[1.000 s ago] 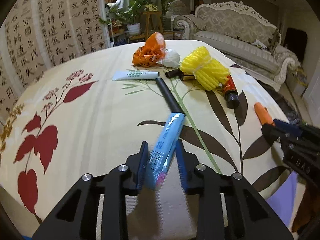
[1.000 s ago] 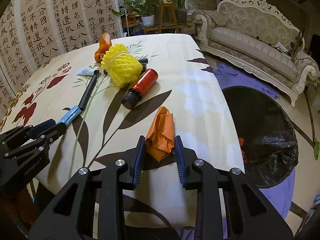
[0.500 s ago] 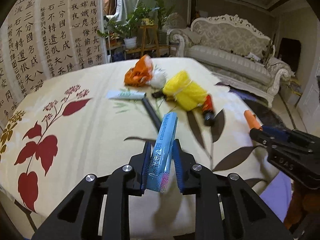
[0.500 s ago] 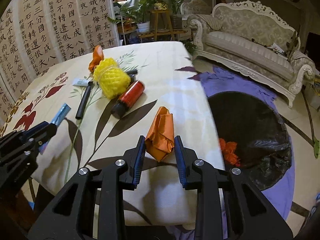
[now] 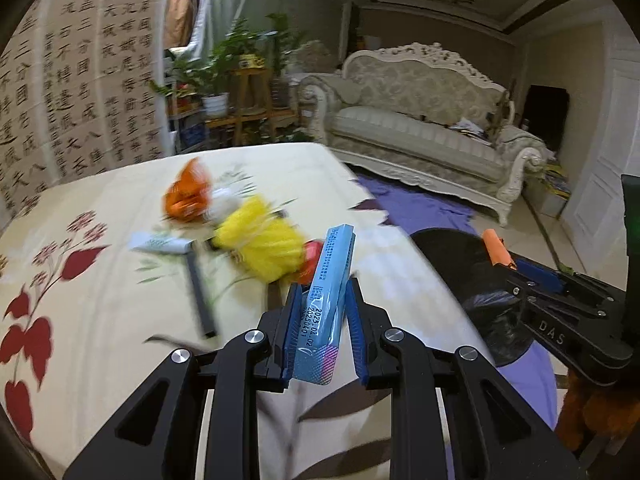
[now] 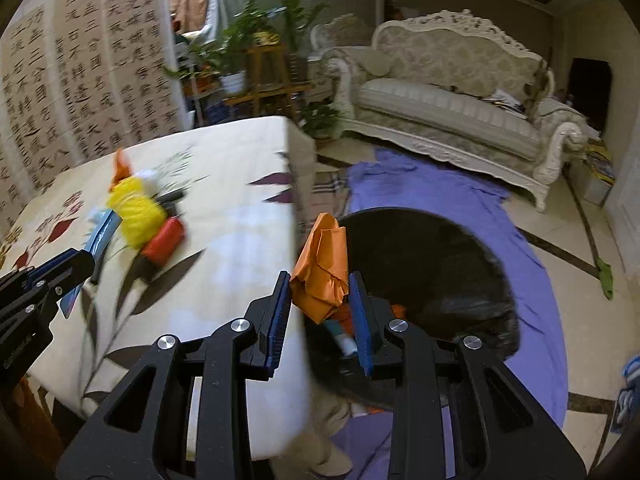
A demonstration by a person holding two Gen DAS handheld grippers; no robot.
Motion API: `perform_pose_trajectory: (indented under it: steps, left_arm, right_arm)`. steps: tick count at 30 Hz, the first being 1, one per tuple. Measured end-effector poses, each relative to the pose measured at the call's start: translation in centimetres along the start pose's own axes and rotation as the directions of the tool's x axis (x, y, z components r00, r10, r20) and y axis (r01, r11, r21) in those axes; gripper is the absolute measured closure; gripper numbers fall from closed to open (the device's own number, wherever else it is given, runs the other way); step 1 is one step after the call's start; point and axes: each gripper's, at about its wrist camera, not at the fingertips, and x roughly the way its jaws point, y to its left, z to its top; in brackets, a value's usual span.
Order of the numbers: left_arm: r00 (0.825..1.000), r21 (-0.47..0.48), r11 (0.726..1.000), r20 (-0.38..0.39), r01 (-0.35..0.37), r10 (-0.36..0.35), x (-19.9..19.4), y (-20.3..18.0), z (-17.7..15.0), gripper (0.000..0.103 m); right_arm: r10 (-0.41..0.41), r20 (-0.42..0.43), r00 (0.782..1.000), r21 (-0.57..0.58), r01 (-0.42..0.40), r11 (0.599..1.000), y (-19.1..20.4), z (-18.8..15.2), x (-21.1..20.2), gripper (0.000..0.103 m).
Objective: Collect trash
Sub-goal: 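Carry the orange bag and blue tube over the black bin, then open the left tool to drop the blue tube while the right tool releases the orange bag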
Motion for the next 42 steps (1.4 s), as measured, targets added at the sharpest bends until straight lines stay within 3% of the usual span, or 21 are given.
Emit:
perform_pose_trajectory:
  steps: [9, 22, 23, 25, 28, 33, 42]
  left_arm:
    - [0.998, 0.057, 0.996, -0.014, 0.069, -0.069, 3.8, -5.4, 2.2, 0.079]
    - [0.994, 0.132, 0.987, -0.08, 0.086, -0.076, 9.5, -10.6, 3.1, 0.079]
    - [0.994, 0.135, 0.988, -0.086, 0.079, -0.068, 9.8, -10.7, 3.1, 0.077]
    - [0.994, 0.134, 0.989, -0.097, 0.067, -0.054, 10.2, -10.8, 3.0, 0.061]
    - [0.995, 0.127, 0.99, -0.09, 0.061, -0.05, 10.0, -10.4, 3.0, 0.046]
    - [0.995, 0.115, 0.991, -0.09, 0.063, -0.052, 9.6, -10.2, 3.1, 0.037]
    - [0.997, 0.084, 0.996, -0.072, 0.021, -0.015, 7.4, -7.9, 3.5, 0.032]
  right_arm:
    - [-0.067, 0.007, 0.998, 0.058, 0.066, 0.996, -4.7, 0.8, 1.6, 0.074]
    - [-0.085, -0.022, 0.996, 0.123, 0.087, 0.989, -9.0, 0.7, 4.5, 0.073]
    - [-0.085, -0.024, 0.996, 0.126, 0.088, 0.988, -9.3, 0.7, 4.6, 0.073]
    - [-0.088, -0.033, 0.996, 0.136, 0.092, 0.986, -9.9, 0.7, 5.0, 0.072]
    - [-0.095, -0.037, 0.995, 0.148, 0.099, 0.984, -10.1, 0.7, 5.2, 0.066]
    - [-0.1, -0.03, 0.994, 0.164, 0.104, 0.981, -10.4, 0.8, 4.8, 0.064]
    - [-0.066, -0.012, 0.998, 0.145, 0.067, 0.987, -8.5, 1.4, 3.6, 0.058]
